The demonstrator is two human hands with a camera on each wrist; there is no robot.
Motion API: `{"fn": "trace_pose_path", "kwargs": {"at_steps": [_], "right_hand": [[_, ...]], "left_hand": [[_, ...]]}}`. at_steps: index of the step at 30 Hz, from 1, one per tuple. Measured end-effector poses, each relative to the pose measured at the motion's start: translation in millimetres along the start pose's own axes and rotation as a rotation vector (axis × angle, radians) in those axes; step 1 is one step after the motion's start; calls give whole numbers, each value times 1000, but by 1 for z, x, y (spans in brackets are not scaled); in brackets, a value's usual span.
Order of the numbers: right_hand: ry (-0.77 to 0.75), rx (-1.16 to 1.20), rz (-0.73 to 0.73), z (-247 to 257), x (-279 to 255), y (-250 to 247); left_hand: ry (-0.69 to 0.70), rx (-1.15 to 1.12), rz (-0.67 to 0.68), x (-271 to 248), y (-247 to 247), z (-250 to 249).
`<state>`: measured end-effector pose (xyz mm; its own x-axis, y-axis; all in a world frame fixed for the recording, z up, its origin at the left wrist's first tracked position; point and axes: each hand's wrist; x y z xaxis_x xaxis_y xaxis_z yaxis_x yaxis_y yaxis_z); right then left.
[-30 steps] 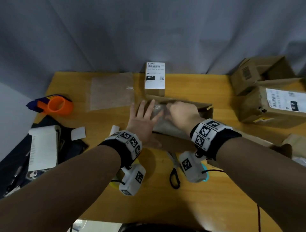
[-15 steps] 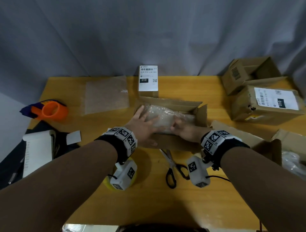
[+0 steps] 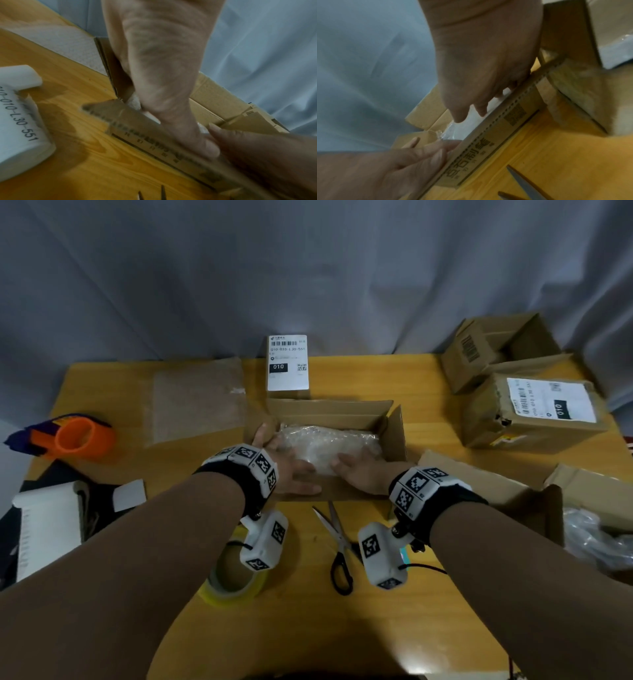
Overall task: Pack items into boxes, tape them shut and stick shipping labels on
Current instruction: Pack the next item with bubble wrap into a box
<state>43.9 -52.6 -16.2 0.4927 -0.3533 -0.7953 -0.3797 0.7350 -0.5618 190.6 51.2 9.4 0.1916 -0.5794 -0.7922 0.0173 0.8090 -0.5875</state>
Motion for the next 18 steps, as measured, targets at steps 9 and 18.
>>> {"fn": "trace_pose_path", "kwargs": {"at_steps": [9,18], "right_hand": [[-146,171,-385,-1,-29,-50],[-23,166,-608,-29,-59,-62]], "left_hand": [[62,-408,-586,-12,-12,27],[-138,-767,-570,-35,0,37]]}}
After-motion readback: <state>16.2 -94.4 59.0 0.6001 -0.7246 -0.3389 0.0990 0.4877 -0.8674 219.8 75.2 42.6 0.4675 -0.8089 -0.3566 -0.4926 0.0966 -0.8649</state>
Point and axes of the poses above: each hand's wrist, its own x-axis towards the middle knuckle, its own y-axis out of the palm, z = x × y, and after that the axes turned 2 degrees about -y, right-handed
